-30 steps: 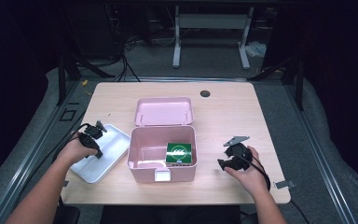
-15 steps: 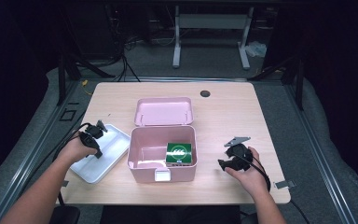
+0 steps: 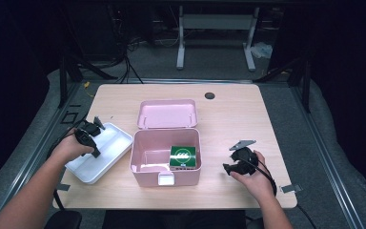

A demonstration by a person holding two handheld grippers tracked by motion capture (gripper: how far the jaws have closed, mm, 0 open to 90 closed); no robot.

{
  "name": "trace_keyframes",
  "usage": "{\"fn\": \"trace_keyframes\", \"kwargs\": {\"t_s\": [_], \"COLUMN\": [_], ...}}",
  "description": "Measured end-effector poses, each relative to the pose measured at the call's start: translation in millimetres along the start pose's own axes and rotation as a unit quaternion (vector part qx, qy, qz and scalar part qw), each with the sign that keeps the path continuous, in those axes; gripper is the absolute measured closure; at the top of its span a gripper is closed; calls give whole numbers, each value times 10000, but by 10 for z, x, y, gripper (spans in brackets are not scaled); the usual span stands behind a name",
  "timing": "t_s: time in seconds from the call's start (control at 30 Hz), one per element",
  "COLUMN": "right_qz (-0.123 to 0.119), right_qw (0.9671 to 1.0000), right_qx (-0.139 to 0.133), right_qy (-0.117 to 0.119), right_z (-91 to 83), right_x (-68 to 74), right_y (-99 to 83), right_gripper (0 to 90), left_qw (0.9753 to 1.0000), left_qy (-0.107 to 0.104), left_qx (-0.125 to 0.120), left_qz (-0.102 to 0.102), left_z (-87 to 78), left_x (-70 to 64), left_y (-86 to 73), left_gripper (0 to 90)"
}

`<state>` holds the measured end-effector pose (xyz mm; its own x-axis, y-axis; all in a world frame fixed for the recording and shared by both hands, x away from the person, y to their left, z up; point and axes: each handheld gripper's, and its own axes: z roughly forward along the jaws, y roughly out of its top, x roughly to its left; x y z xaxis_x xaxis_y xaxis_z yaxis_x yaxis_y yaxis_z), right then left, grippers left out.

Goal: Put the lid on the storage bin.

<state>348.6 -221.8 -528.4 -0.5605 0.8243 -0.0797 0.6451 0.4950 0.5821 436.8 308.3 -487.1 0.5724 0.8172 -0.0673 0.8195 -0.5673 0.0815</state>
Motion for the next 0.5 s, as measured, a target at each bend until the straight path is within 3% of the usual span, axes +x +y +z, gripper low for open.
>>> {"fn": "trace_keyframes", "kwargs": {"t_s": [0.33, 0.5], "right_qz": [25, 23], "right_qw": [10000, 10000], "right_qx": [10, 12], "right_qy": [-12, -23], "right_z": [6, 7], "right_x": [3, 5], "right_y": [0, 1], "right_gripper": [336, 335], "left_qw": [9998, 9996], "left_qy": [-44, 23], "left_qx": [-209, -282], "left_qz": [-24, 82], "left_z": [-367, -528], "left_x": [53, 39], "left_y": [-140, -176], "left_gripper": [890, 890]}}
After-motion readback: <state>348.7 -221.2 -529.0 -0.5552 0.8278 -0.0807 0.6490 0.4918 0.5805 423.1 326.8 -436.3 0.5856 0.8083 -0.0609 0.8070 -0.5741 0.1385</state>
